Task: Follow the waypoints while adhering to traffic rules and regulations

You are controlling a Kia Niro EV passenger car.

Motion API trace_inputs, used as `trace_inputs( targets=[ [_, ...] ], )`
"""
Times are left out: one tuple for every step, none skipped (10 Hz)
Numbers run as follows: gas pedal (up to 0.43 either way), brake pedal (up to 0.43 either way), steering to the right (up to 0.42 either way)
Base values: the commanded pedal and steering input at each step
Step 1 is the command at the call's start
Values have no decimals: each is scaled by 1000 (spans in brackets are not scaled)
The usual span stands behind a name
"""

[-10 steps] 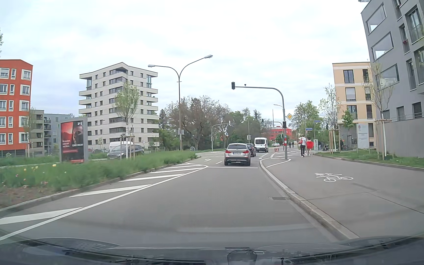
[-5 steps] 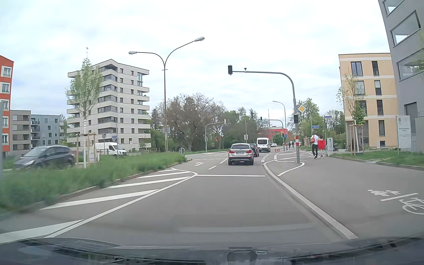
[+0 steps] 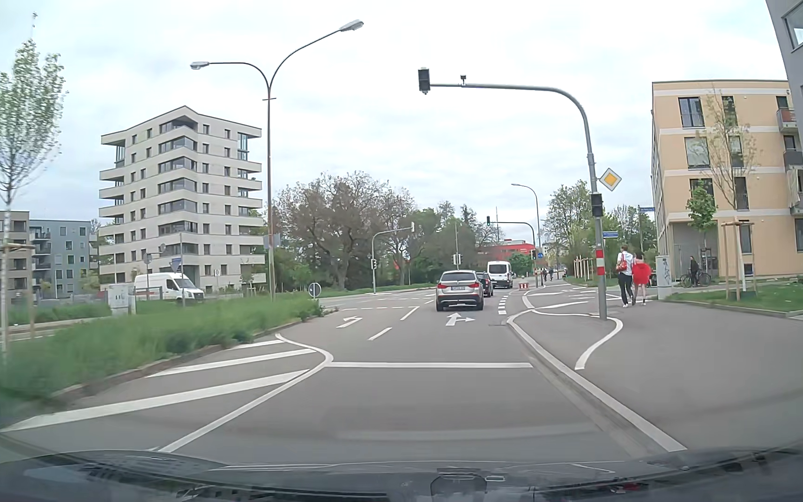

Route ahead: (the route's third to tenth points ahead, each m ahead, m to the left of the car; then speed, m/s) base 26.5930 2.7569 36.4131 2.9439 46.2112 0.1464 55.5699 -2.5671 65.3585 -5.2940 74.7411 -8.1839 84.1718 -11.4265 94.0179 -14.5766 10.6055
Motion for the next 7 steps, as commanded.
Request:
trace_inputs(
  targets=[
    [59, 0, 26],
    [67, 0, 26],
    [67, 0, 26],
    [67, 0, 24],
    [67, 0, 21],
    [67, 0, 21],
    [67, 0, 21]
  ],
)
